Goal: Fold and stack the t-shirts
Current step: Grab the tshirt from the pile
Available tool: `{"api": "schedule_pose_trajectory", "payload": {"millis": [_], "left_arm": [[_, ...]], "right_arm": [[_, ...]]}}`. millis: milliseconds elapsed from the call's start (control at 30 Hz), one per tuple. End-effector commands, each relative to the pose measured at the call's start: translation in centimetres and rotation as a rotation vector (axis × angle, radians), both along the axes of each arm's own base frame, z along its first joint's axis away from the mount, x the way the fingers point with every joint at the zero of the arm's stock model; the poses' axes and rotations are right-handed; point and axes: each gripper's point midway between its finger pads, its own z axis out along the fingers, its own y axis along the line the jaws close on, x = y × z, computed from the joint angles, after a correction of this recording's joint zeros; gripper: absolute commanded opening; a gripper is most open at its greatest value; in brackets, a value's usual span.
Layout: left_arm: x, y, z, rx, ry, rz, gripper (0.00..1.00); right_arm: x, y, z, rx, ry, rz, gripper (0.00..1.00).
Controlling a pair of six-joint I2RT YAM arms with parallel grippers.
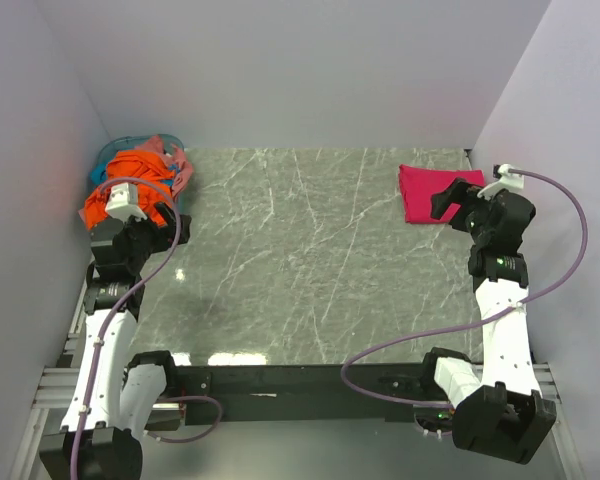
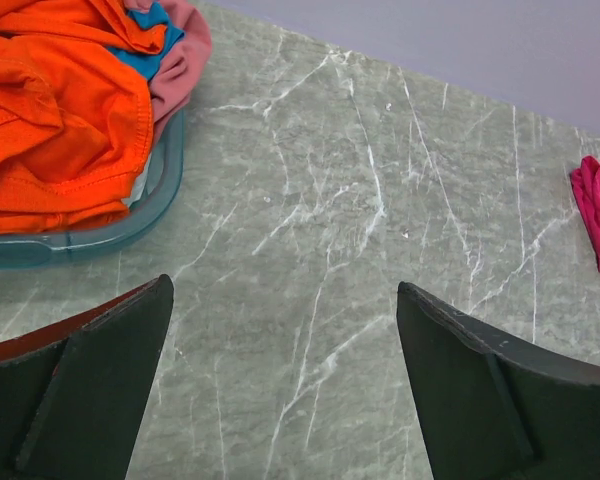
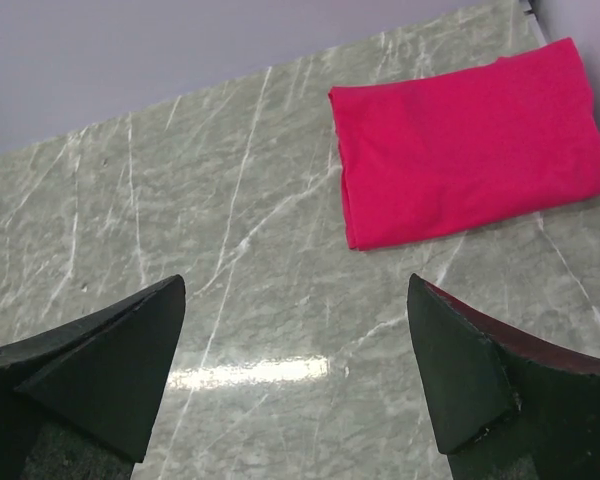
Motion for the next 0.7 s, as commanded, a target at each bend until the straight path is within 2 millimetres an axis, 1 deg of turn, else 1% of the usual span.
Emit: {"api": "schedule_pose_trajectory", "payload": {"millis": [0,33,133,167,200,267,300,333,400,467,500,533,600,633,667], "left_arm": [[0.4,0.3,1.2,-0.011,-0.033,0.024,0.99],[0.5,0.5,0.8,-0.034,-0.021,0.044,0.99],[1.0,1.0,0.3,-0.071,0.016,0.086,0.99],[1.1,1.1,0.2,-0.078,0.027,0.096,0.99],[1.1,1.1,-0.1,-0.084,0.050,0.095,1.00],[1.5,1.3,0.4,-0.089,0.065,0.101,1.00],[1.5,1.6,0.4,-0.096,0.077,0.124,1.00],[1.8,1.7,1.3,-0.114,0.068,0.133,0.99],[2.3,2.4,2.1,-0.135,0.061,0.174,0.99],[3.2,3.7,2.7,-0.186,0.072,0.238,0.99],[3.6,4.1,2.6,-0.227,0.084,0.262,0.99],[4.4,4.7,2.3,-0.250,0.107,0.281,1.00],[5.0,6.1,1.5,-0.284,0.150,0.351,1.00],[5.9,6.8,1.0,-0.308,0.176,0.390,0.99],[5.9,7.8,0.1,-0.302,0.213,0.453,0.99]], "right_arm": [[0.1,0.3,0.9,-0.027,-0.042,0.046,0.98],[0.0,0.9,0.8,-0.038,-0.037,0.087,0.98],[-1.8,5.3,-0.1,-0.137,-0.049,0.427,0.98],[-2.8,7.2,-0.5,-0.143,-0.061,0.561,0.98],[-3.3,7.8,-0.7,-0.138,-0.064,0.603,0.98],[-3.9,8.5,-0.8,-0.150,-0.080,0.664,0.98],[-4.0,8.7,-0.9,-0.150,-0.081,0.675,0.98],[-4.0,8.6,-1.1,-0.153,-0.074,0.676,0.98],[-4.0,8.4,-1.1,-0.160,-0.060,0.671,0.97],[-4.1,8.5,-1.1,-0.156,-0.051,0.671,0.97],[-4.3,8.6,-0.8,-0.160,-0.059,0.678,0.97],[-4.3,8.6,-0.8,-0.158,-0.060,0.677,0.97],[-4.3,8.6,-0.6,-0.151,-0.066,0.669,0.96],[-4.2,8.5,-0.6,-0.147,-0.063,0.657,0.96],[-4.3,8.5,-0.8,-0.132,-0.052,0.657,0.96]]}}
